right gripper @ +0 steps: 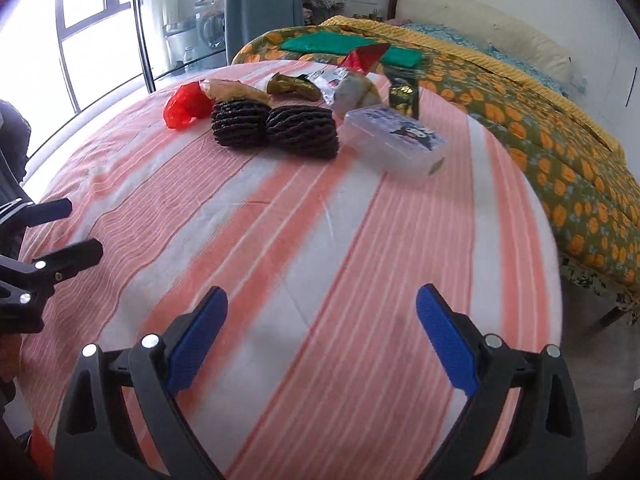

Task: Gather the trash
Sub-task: 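Move both open tools back over the table toward the remaining trash, then close the left tool on the red plastic bag and lift it, then grasp the clear plastic box with the right tool while the left tool holds the red bag, then carry the red bag and clear box to the wastebasket and open both tools, then move both open tools back over the table, then grasp the black mesh fruit nets with the left tool and lift them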

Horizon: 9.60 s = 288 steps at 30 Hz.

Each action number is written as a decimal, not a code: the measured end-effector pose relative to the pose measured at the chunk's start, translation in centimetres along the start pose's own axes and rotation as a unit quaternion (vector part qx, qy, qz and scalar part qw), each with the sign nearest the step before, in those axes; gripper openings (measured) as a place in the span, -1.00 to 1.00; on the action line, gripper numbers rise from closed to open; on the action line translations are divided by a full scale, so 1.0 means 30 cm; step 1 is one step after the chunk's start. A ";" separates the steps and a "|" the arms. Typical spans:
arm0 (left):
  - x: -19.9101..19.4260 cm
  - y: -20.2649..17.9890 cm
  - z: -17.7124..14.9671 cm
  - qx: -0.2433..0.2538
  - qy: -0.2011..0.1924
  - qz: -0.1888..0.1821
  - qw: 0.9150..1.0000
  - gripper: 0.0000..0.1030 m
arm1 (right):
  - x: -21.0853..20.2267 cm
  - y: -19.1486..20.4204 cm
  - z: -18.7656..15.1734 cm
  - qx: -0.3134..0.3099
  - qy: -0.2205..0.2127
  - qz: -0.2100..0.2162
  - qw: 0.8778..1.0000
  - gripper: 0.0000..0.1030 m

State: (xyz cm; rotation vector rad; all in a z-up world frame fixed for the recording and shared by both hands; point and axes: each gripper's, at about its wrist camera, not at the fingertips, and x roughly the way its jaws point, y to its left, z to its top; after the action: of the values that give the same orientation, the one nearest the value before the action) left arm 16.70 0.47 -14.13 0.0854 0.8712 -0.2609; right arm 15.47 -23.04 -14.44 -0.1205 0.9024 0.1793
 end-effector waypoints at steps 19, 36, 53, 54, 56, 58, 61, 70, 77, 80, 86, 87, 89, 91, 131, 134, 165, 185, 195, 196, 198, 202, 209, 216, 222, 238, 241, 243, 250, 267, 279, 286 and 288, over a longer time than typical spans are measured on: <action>0.407 0.163 0.457 0.000 0.023 0.005 1.000 0.76 | 0.056 -0.014 0.022 0.023 0.018 0.017 0.999 0.84; 0.141 0.235 0.193 -0.024 0.030 -0.026 0.999 -0.37 | 0.055 -0.017 0.022 0.024 0.017 0.015 0.999 0.85; 0.148 0.087 0.087 0.023 0.035 0.005 0.999 0.68 | 0.055 -0.038 0.023 0.034 0.018 0.030 0.999 0.89; 0.149 0.088 0.087 0.023 0.036 0.006 0.999 0.69 | 0.056 -0.043 0.024 0.035 0.018 0.038 0.998 0.91; 0.153 0.094 0.086 0.019 0.038 0.006 0.999 0.73 | 0.059 -0.054 0.031 0.024 0.022 0.052 0.998 0.91; 0.155 0.093 0.085 0.020 0.039 0.007 0.999 0.75 | 0.070 -0.071 0.048 0.003 0.032 0.053 0.998 0.90; 0.160 0.090 0.088 0.019 0.040 0.009 0.999 0.78 | 0.103 -0.143 0.107 -0.010 0.038 0.031 0.999 0.90; 0.167 0.093 0.091 0.015 0.042 0.007 0.999 0.83 | 0.244 -0.319 0.373 -0.059 0.039 0.053 0.996 0.90; 0.169 0.094 0.092 0.014 0.042 0.006 0.999 0.84 | 0.324 -0.326 0.407 -0.055 0.075 0.090 0.992 0.43; 0.169 0.094 0.092 0.014 0.042 0.006 0.999 0.84 | 0.293 -0.338 0.375 -0.030 0.071 0.102 0.992 0.38; 0.169 0.094 0.092 0.014 0.042 0.006 0.999 0.84 | 0.153 -0.310 0.210 0.026 0.065 0.087 0.994 0.36; 0.170 0.093 0.092 0.014 0.042 0.006 0.999 0.84 | 0.127 -0.294 0.175 0.036 0.067 0.079 0.994 0.35; 0.169 0.093 0.092 0.014 0.042 0.006 0.999 0.84 | 0.070 -0.246 0.106 0.041 0.065 0.065 0.995 0.34; 0.169 0.092 0.092 0.014 0.042 0.007 0.999 0.84 | 0.022 -0.189 0.051 0.040 0.061 0.060 0.996 0.33; 0.064 0.033 0.061 0.045 0.037 -0.017 0.998 -0.27 | -0.070 -0.093 0.090 0.125 0.068 0.036 0.989 0.21; 0.040 0.007 0.053 0.041 0.031 -0.034 0.998 -0.30 | -0.093 -0.098 0.066 0.125 0.060 0.051 0.989 0.21; -0.100 -0.915 0.054 0.159 0.019 -0.225 0.961 -0.33 | -0.412 -0.785 -0.351 0.261 0.000 -0.011 0.965 0.21; 0.255 -1.414 -0.072 0.197 0.110 -0.250 0.942 -0.31 | -0.343 -1.141 -0.654 0.366 0.005 -0.060 0.929 0.22; 0.338 -1.477 -0.072 0.202 0.104 -0.230 0.946 0.39 | -0.361 -1.212 -0.694 0.411 -0.026 -0.060 0.909 0.70; 0.309 -1.461 -0.059 0.197 0.096 -0.237 0.947 0.47 | -0.371 -1.215 -0.693 0.411 -0.031 -0.064 0.909 0.70; 0.252 -1.432 -0.037 0.194 0.076 -0.243 0.947 0.56 | -0.388 -1.216 -0.687 0.409 -0.039 -0.072 0.909 0.70; 0.109 -1.330 0.001 0.187 0.031 -0.255 0.948 0.75 | -0.404 -1.199 -0.660 0.401 -0.049 -0.079 0.911 0.71; 0.009 -1.061 0.004 0.163 -0.001 -0.208 0.964 0.80 | -0.427 -1.043 -0.545 0.322 -0.083 -0.103 0.938 0.72; 0.027 -0.694 -0.007 0.099 0.006 -0.135 0.986 0.81 | -0.374 -0.749 -0.397 0.164 -0.108 -0.083 0.977 0.80; 0.028 -0.405 -0.005 0.058 0.009 -0.085 0.995 0.82 | -0.268 -0.495 -0.318 0.101 -0.068 -0.034 0.992 0.80; 0.064 -0.123 0.006 0.079 0.028 -0.052 0.995 0.87 | 0.025 -0.135 0.007 0.010 0.022 -0.013 1.000 0.80; 0.074 -0.117 0.025 0.090 0.033 -0.069 0.993 0.87 | 0.038 -0.165 -0.003 0.039 0.018 0.008 0.999 0.82; 0.083 -0.111 0.056 0.097 0.032 -0.079 0.992 0.87 | 0.035 -0.169 -0.007 0.040 0.016 0.013 0.999 0.83; 0.147 -0.142 0.304 0.178 -0.010 -0.092 0.980 0.87 | 0.041 -0.161 -0.001 0.040 0.018 0.009 0.999 0.87; 0.400 -0.284 0.456 0.351 0.052 -0.125 0.926 0.50 | 0.046 -0.161 0.006 0.048 0.019 0.006 0.999 0.87; 0.266 -0.178 0.436 0.190 0.066 -0.122 0.972 -0.21 | 0.045 -0.163 0.005 0.049 0.019 0.006 0.999 0.87; 0.103 -0.074 0.287 0.074 0.086 -0.111 0.987 -0.24 | 0.045 -0.163 0.005 0.049 0.019 0.006 0.999 0.87; 0.087 -0.067 0.257 0.063 0.084 -0.113 0.988 -0.20 | 0.044 -0.163 0.005 0.049 0.019 0.006 0.999 0.87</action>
State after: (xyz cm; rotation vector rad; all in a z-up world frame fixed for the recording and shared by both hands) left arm 23.51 -3.36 -11.11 0.1267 1.0328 -0.5278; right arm 17.38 -27.66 -15.26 -0.0278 0.9474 0.1432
